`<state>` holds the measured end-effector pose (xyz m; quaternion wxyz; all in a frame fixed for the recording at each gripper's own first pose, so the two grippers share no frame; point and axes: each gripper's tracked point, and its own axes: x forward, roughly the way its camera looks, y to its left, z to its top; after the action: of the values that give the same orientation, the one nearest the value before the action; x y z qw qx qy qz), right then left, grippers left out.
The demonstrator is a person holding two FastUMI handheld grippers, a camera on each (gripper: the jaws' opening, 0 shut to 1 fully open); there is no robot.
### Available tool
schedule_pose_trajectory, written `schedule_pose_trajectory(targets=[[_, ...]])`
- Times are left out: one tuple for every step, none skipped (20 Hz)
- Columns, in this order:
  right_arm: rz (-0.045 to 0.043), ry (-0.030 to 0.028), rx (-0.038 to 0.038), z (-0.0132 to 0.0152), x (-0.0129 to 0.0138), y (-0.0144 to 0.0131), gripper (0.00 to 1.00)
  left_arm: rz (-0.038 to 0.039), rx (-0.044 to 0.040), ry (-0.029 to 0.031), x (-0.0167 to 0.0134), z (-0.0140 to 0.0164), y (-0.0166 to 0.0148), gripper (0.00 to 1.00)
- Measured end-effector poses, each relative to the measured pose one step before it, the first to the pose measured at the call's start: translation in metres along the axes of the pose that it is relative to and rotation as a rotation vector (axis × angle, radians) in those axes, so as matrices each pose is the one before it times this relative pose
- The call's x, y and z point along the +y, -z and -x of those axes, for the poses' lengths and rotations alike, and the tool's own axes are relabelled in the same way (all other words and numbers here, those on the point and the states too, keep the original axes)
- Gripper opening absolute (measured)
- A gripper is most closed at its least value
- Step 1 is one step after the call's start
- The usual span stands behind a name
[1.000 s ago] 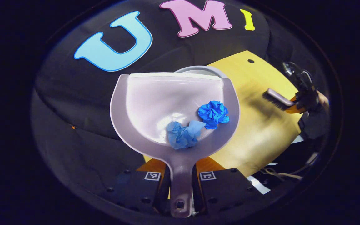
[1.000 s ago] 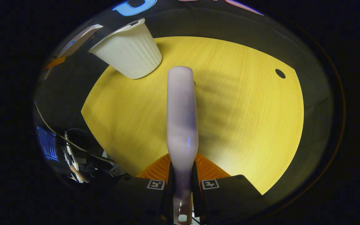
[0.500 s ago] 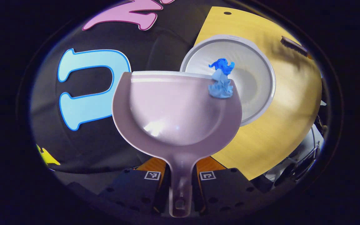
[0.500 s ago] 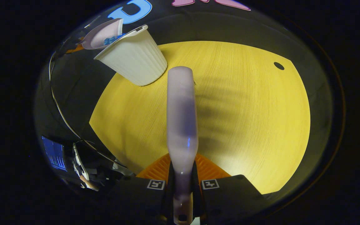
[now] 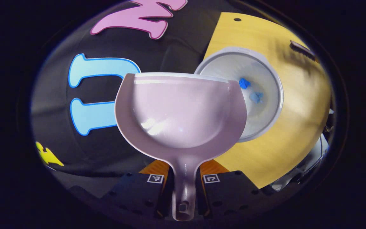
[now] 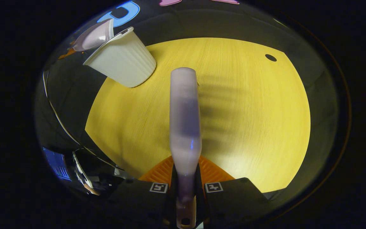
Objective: Pick up the small broom and dustpan from the desktop, sweep the trash into the dustpan with the broom, and then empty the trash into the garbage bin.
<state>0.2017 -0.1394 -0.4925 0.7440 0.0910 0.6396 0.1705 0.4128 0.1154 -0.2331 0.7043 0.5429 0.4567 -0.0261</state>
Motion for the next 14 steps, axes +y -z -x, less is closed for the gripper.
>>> schedule_pose_trajectory(targets=[[-0.00595,0.00355,-0.00352,0.00426,-0.0006,-0.00092,0.28,0.07416,-0.04401,0.02893,-0.009,0.00234,-0.00484,0.29],[0.00025,0.00662,-0.01046,0.00233,-0.00117,-0.0034,0.28,0.09758,-0.05012,0.03021,-0.01361,0.00006,-0.00779,0.29],[-0.00018,0.00905,-0.00457,0.0014,-0.00229,-0.00112,0.28,0.09396,-0.06416,0.05043,-0.02103,-0.00066,-0.00938,0.28],[-0.00427,0.0071,0.00094,0.00129,-0.00233,-0.00151,0.28,0.10056,-0.05446,0.05808,-0.03079,-0.00164,-0.00887,0.29],[-0.00668,0.00762,-0.00375,0.00361,-0.00181,-0.00238,0.28,0.08149,-0.05639,0.06077,-0.02955,-0.00012,-0.00941,0.27],[-0.01068,0.00424,-0.01252,0.00146,-0.00032,-0.00454,0.28,0.0797,-0.04565,0.05337,-0.0265,-0.00514,-0.00595,0.27],[-0.01176,0.00332,-0.00824,0.00413,-0.00105,-0.00275,0.28,0.0674,-0.03662,0.05851,-0.03248,0.00502,-0.00125,0.29],[-0.00939,0.00715,-0.0051,0.00197,-0.00172,-0.00325,0.28,0.04724,-0.02343,0.04718,-0.02163,-0.00017,-0.00367,0.29],[-0.00979,0.01604,-0.00658,0.00136,-0.00223,-0.00317,0.28,0.05372,-0.01589,0.0579,-0.02886,-0.00383,0.00016,0.29],[-0.00477,0.00833,-0.00741,0.0009,-0.00085,-0.00256,0.28,0.03122,0.00416,0.03107,-0.01549,-0.00408,0.00229,0.29],[-0.009,0.00477,-0.00573,-0.00039,0.00079,-0.00013,0.28,0.0331,0.00826,0.03218,-0.02498,-0.00294,0.01311,0.29],[-0.00808,0.00258,-0.00132,-0.00044,-0.00039,-0.00015,0.28,0.01467,0.01769,0.0273,-0.01829,-0.00358,0.01331,0.29],[-0.00153,0.00973,0.00466,0.00072,-0.00187,0.00089,0.28,0.01376,0.01765,0.01675,-0.01486,-0.00834,0.01566,0.29],[0.00397,0.01395,0.00394,-0.00158,-0.002,0.00155,0.28,0.00582,0.01556,0.0162,-0.01209,-0.00722,0.01278,0.29]])
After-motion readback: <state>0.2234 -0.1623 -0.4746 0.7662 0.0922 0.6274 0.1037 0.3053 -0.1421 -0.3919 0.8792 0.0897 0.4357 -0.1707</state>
